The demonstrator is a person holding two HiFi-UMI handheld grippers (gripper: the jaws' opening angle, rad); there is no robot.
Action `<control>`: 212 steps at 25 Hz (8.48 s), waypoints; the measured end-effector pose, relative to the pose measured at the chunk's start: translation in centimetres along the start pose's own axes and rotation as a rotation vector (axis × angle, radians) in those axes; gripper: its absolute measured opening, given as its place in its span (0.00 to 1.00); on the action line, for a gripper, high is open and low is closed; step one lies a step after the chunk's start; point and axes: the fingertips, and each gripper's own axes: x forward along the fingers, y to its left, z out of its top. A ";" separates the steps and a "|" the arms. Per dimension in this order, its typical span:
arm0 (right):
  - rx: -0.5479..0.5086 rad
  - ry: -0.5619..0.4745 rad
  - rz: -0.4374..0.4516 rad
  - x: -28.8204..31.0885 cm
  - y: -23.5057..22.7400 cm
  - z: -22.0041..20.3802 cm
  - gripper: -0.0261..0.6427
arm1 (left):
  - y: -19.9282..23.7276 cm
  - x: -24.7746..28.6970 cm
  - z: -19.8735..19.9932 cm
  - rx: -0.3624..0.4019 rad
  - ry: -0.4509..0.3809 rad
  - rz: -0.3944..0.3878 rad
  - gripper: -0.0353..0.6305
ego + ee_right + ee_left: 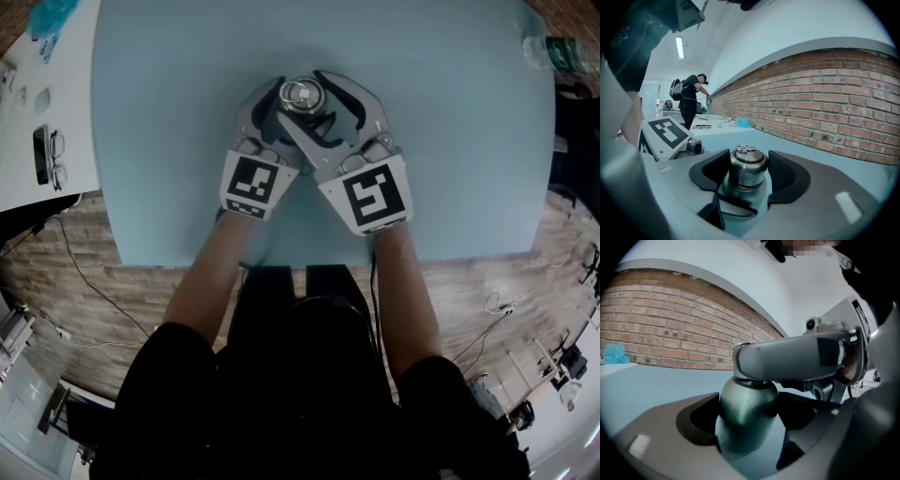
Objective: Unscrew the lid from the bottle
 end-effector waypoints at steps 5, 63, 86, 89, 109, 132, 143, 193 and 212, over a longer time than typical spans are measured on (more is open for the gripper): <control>-0.005 0.002 0.013 0.3 0.2 -0.1 0.43 | 0.2 -0.2 -0.2 0.004 0.004 -0.017 0.62; -0.015 -0.013 0.063 0.2 0.4 0.0 0.43 | 0.0 -0.3 -0.1 0.024 0.008 -0.091 0.62; -0.030 -0.030 0.095 -0.1 0.6 0.1 0.43 | -0.3 -0.4 0.0 0.033 0.008 -0.128 0.62; -0.029 -0.032 0.097 -0.1 0.6 0.1 0.43 | -0.3 -0.4 0.0 0.033 0.007 -0.130 0.62; -0.032 -0.038 0.113 -0.2 0.7 0.0 0.43 | -0.4 -0.4 0.0 0.041 0.002 -0.148 0.62; -0.046 -0.048 0.172 -0.3 0.9 0.1 0.43 | -0.6 -0.6 0.0 0.050 0.012 -0.205 0.62; -0.056 -0.052 0.198 -0.3 0.9 0.0 0.43 | -0.7 -0.5 0.0 0.058 0.014 -0.232 0.62; -0.045 -0.045 0.151 0.0 0.6 0.4 0.49 | -0.4 -0.8 0.3 0.035 0.007 -0.164 0.68; -0.006 -0.056 0.082 -0.4 0.4 0.5 0.50 | -0.2 -0.8 0.3 0.012 -0.010 -0.088 0.67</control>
